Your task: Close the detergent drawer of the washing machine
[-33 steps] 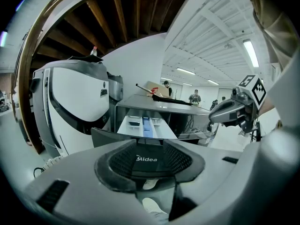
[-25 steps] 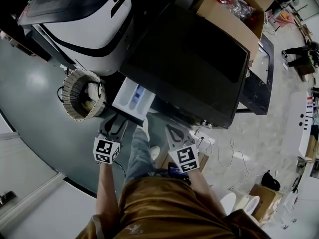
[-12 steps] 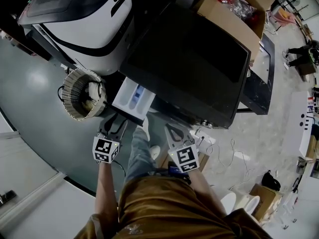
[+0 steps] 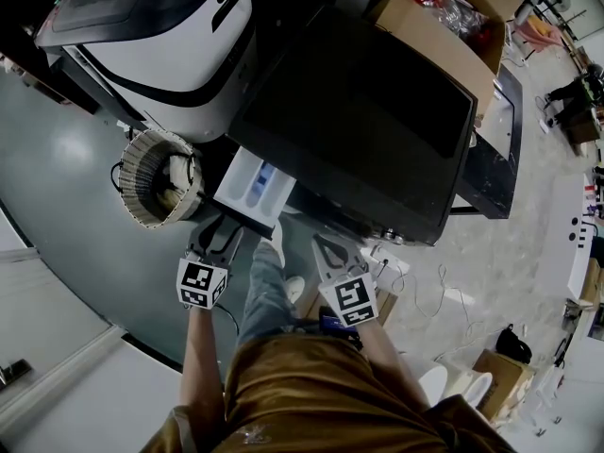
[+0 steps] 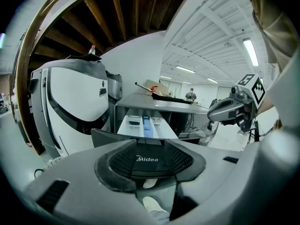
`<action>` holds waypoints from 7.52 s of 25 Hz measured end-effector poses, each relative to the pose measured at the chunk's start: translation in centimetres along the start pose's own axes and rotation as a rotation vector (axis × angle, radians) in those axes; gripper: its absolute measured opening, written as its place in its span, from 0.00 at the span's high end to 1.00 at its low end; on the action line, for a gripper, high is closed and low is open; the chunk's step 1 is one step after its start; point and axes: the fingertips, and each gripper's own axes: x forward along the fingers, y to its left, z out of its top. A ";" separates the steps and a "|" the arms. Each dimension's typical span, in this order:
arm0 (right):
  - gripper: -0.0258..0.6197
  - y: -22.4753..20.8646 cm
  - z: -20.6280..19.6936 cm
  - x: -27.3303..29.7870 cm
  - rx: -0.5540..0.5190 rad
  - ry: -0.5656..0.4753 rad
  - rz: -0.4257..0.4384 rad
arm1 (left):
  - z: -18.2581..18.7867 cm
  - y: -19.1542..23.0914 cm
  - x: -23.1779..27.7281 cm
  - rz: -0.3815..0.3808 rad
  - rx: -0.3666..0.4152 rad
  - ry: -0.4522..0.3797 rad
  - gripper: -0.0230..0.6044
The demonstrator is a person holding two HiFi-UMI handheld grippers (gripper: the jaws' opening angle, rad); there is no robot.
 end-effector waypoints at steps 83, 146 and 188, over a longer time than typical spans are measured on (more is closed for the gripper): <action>0.94 -3.6 0.1 2.7 0.020 0.022 -0.010 | 5.4 1.6 9.0 -0.012 -0.020 -0.033 0.65; 0.94 -3.8 4.7 -5.6 0.023 -0.167 -0.227 | 12.4 -1.4 0.0 0.165 -0.058 -0.218 0.92; 0.94 -4.0 7.4 -11.0 0.020 -0.278 -0.293 | 17.2 -4.8 -5.7 0.130 -0.082 -0.349 0.92</action>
